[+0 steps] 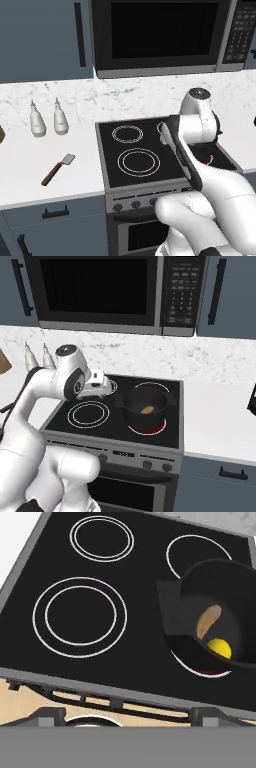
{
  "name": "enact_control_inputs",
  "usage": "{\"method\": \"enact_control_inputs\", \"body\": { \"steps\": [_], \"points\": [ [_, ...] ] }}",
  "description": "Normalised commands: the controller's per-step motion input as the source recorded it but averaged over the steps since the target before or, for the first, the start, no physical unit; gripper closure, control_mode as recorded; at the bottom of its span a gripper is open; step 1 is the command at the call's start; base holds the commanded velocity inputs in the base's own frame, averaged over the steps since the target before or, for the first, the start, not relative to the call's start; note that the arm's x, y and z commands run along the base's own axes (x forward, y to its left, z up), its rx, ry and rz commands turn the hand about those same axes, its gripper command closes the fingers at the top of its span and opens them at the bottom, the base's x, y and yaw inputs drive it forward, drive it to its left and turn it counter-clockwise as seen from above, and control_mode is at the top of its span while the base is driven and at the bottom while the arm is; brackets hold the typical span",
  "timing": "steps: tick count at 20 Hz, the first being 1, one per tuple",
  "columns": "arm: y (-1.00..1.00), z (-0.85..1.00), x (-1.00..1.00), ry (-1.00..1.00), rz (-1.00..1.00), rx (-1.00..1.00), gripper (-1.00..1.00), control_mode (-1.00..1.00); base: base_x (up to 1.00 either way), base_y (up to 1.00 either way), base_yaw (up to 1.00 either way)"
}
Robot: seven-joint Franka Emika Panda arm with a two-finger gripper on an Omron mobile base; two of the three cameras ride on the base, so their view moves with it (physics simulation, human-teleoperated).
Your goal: Put the sweet potato and lemon in the pot. Retrieve the spatula and lightly stir the vegetables in the pot.
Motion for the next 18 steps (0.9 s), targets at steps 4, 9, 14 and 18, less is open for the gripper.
{"method": "enact_control_inputs", "body": {
  "steps": [4,9,14,18],
  "points": [
    [1.00,0.00,-0.72,0.05,0.56,-0.31,-1.00,-1.00,0.00,0.00,0.00],
    [1.00,0.00,-0.47,0.08,0.52,-0.27,-1.00,-1.00,0.00,0.00,0.00],
    [1.00,0.03,-0.02,0.13,0.42,-0.22,-1.00,-1.00,0.00,0.00,0.00],
    [1.00,0.11,0.00,0.17,0.40,-0.21,-1.00,-1.00,0.00,0.00,0.00]
  ]
}}
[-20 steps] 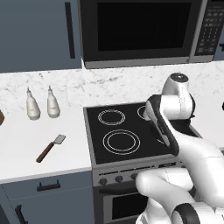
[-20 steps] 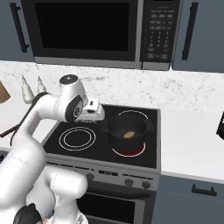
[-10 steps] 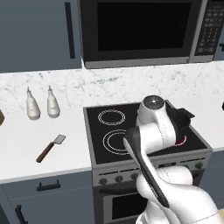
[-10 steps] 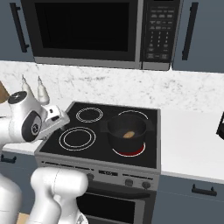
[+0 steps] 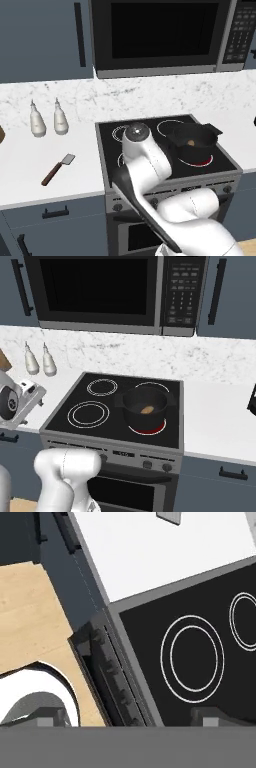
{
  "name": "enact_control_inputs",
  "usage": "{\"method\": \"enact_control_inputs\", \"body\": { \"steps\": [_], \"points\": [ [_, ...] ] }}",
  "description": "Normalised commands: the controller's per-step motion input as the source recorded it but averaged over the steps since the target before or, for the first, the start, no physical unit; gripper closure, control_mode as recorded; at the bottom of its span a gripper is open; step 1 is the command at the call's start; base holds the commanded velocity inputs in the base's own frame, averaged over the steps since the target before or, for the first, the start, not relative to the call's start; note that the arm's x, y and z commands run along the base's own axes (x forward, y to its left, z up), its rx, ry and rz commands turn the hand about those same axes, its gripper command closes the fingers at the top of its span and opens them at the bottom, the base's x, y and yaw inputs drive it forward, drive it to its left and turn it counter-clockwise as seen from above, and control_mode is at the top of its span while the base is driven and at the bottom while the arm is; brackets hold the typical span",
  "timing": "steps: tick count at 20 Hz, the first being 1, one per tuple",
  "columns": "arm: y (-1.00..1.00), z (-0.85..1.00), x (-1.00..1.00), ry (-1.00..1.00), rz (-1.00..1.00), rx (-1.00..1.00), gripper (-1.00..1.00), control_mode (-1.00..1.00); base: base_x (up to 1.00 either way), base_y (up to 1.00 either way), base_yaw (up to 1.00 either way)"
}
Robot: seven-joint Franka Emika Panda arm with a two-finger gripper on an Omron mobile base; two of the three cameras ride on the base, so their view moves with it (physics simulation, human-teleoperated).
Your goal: Put the sweet potato and lemon in the pot. Retrieve the spatula and lightly stir the vegetables in the pot.
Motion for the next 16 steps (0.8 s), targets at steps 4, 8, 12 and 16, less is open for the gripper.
{"method": "enact_control_inputs", "body": {
  "steps": [4,8,12,16],
  "points": [
    [1.00,0.11,0.01,0.11,0.37,-0.24,-1.00,-1.00,0.00,0.00,0.00],
    [1.00,0.02,0.00,0.00,0.24,-0.37,-1.00,-1.00,0.00,0.00,0.00],
    [1.00,0.00,0.00,0.00,0.20,-0.39,-1.00,-1.00,0.00,0.00,0.00],
    [0.91,0.00,0.14,0.00,0.19,-0.31,-1.00,-1.00,0.00,0.00,0.00]
  ]
}}
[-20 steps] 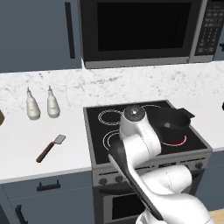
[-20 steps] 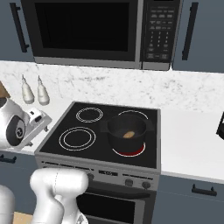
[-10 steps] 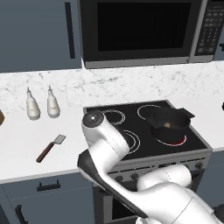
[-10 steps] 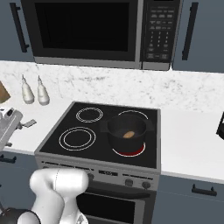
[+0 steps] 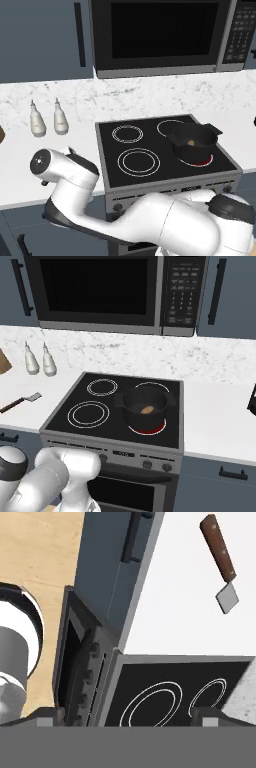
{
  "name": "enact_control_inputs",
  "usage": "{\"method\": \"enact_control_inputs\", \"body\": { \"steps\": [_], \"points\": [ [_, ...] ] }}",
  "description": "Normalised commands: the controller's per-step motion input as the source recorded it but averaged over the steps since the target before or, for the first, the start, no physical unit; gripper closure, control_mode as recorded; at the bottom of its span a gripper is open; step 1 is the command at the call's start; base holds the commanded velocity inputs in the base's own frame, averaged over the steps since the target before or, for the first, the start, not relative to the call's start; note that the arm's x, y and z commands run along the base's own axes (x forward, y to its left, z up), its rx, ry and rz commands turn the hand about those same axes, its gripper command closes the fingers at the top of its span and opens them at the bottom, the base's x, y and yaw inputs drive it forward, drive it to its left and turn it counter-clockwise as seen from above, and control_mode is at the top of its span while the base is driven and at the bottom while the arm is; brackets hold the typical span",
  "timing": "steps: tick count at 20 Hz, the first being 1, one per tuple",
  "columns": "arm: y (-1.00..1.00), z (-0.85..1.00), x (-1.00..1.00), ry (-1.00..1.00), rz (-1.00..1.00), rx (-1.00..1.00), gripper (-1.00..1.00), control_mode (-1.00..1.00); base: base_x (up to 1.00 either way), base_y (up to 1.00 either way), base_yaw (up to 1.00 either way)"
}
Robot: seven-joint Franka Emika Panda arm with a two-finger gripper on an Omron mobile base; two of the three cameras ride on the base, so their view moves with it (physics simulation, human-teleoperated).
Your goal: Put the sweet potato and lemon in the pot. Retrieve the spatula and lightly stir the vegetables in the pot.
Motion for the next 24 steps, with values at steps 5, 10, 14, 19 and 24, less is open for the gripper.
{"method": "enact_control_inputs", "body": {
  "steps": [5,10,14,19,24],
  "points": [
    [0.63,0.00,0.51,0.00,0.14,-0.23,-1.00,-1.00,0.00,0.00,0.00],
    [0.55,-0.17,0.24,0.00,0.16,-0.24,-1.00,-1.00,0.00,0.00,0.00],
    [0.34,-0.28,0.21,0.00,0.16,-0.19,-1.00,-1.00,0.00,0.00,0.00],
    [0.03,-0.27,0.18,0.00,0.16,-0.05,-1.00,-1.00,0.00,0.00,0.00],
    [-0.01,-0.54,0.11,0.01,0.14,0.00,-1.00,-1.00,0.00,0.00,0.00]
  ]
}}
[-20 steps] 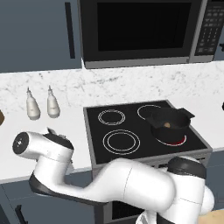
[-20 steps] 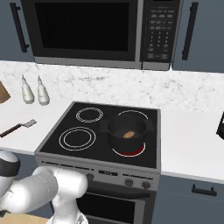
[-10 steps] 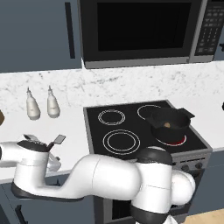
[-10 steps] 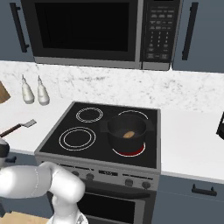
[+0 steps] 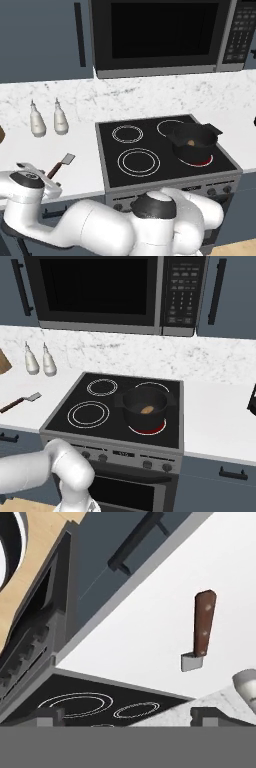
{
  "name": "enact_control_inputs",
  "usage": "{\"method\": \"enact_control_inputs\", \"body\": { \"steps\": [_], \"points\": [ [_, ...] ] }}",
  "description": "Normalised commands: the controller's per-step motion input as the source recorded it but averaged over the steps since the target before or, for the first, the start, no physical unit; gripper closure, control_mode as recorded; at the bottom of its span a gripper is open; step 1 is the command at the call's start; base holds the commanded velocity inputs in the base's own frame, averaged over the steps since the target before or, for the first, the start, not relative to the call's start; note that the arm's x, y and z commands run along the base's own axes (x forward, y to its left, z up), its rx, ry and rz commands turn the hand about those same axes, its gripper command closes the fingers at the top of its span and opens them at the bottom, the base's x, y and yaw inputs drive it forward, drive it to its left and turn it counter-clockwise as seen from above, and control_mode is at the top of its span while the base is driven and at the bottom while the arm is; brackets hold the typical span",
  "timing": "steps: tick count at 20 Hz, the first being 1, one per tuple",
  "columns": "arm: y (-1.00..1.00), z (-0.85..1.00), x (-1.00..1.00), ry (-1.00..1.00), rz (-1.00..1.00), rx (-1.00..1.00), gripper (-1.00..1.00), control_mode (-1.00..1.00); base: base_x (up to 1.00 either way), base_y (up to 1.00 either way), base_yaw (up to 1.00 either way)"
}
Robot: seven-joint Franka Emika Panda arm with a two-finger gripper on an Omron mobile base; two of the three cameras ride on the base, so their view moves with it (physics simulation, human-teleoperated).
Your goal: Put the sweet potato and lemon in the pot. Retrieve the spatula and lightly stir the vegetables in the pot.
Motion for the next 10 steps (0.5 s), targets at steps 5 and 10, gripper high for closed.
{"method": "enact_control_inputs", "body": {
  "steps": [5,10],
  "points": [
    [-0.26,-0.34,-0.04,0.00,0.06,0.05,-1.00,-1.00,0.00,0.00,0.00],
    [-0.28,-0.04,0.16,0.00,0.01,0.08,-1.00,-1.00,0.00,0.00,0.00]
  ]
}}
